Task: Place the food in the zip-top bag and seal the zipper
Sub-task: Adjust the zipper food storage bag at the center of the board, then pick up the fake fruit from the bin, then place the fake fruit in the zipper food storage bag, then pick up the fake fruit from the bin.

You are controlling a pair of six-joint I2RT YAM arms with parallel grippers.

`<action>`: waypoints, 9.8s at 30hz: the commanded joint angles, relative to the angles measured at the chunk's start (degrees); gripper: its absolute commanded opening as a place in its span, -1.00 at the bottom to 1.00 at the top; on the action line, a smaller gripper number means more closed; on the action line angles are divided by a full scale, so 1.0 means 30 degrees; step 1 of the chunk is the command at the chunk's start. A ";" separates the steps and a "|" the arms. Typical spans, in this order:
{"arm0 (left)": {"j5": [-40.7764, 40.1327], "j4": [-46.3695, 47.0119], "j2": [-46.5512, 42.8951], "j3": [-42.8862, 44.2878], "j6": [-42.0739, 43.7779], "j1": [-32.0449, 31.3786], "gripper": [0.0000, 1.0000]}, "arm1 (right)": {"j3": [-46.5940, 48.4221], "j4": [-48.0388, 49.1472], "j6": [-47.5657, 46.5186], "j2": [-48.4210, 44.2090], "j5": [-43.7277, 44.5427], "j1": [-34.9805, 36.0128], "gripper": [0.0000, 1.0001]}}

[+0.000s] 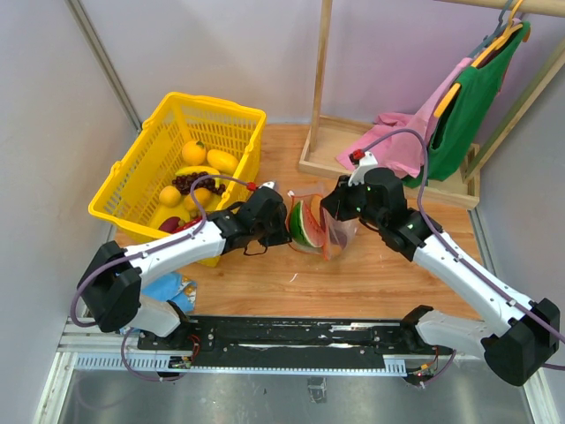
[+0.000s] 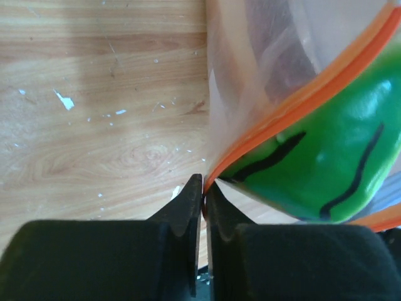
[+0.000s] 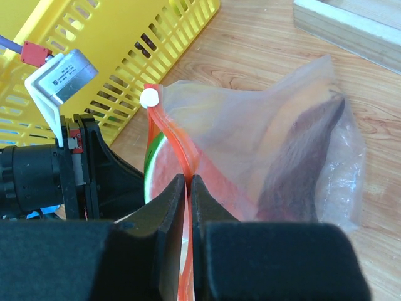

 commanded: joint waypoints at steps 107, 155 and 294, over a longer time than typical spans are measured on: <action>-0.0519 -0.6910 -0.1773 0.9435 0.5787 0.2529 0.21 | 0.2634 -0.5660 -0.5259 0.0726 0.3987 -0.1514 -0.99; -0.1881 -0.2386 0.9097 0.6524 0.8896 1.5272 0.99 | 0.2276 -0.4804 -0.5654 0.1801 0.2351 -0.1519 -0.99; -0.7601 0.0165 -0.3157 0.6278 0.3320 -0.1736 0.69 | 0.0715 -0.2330 -0.0223 0.0412 -0.1789 -0.1361 -0.95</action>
